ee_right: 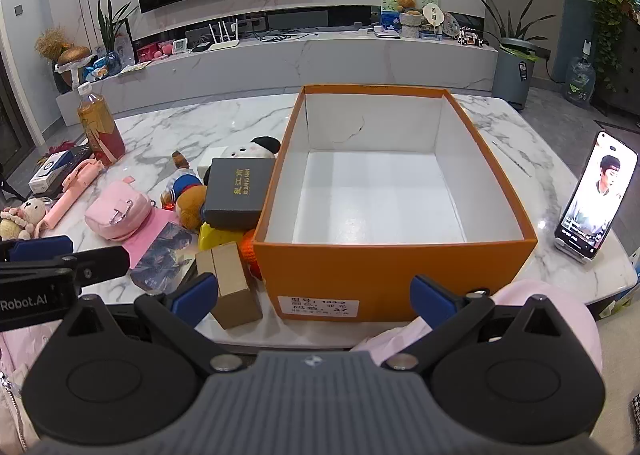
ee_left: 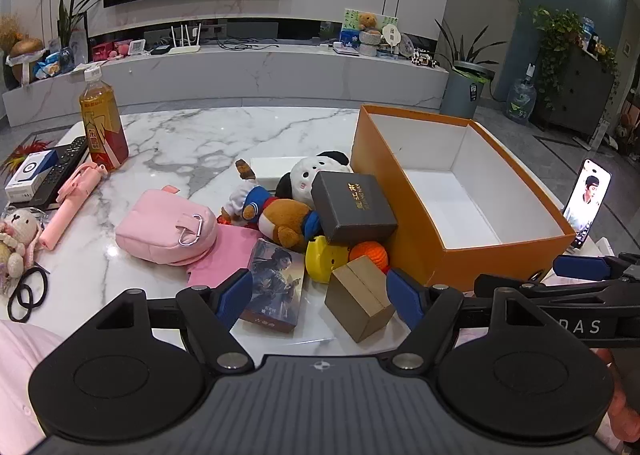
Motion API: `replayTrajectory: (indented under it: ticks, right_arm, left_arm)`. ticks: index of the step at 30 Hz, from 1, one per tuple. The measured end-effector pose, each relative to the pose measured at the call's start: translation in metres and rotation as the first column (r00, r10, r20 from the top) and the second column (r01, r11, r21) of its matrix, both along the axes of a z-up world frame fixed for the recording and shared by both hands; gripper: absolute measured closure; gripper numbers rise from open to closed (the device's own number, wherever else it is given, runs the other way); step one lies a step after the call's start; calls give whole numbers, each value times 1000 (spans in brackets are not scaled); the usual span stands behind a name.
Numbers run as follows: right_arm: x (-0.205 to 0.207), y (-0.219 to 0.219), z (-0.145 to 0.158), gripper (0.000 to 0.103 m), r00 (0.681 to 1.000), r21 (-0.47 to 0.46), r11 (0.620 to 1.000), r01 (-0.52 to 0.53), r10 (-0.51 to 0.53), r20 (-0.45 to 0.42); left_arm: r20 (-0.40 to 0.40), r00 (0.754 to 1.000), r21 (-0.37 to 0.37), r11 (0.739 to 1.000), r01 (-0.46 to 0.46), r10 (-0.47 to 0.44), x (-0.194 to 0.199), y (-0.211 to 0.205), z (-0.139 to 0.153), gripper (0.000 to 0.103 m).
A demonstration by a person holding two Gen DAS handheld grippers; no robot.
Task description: Organize objects
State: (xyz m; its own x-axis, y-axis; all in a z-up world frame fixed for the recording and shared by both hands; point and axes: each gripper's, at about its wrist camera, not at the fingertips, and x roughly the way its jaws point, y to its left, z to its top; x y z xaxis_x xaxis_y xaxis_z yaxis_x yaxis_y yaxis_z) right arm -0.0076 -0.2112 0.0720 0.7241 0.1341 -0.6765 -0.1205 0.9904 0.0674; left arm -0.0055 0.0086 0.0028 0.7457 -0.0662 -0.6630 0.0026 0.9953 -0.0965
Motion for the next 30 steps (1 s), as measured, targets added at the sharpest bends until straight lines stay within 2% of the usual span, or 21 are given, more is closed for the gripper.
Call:
replayTrajectory:
  ticks: [30]
  right_arm:
    - [-1, 1, 2, 1, 1000, -24, 1000, 1, -1, -16]
  left_arm:
    - [-7, 1000, 15, 1000, 2, -2, -1, 1, 1, 16]
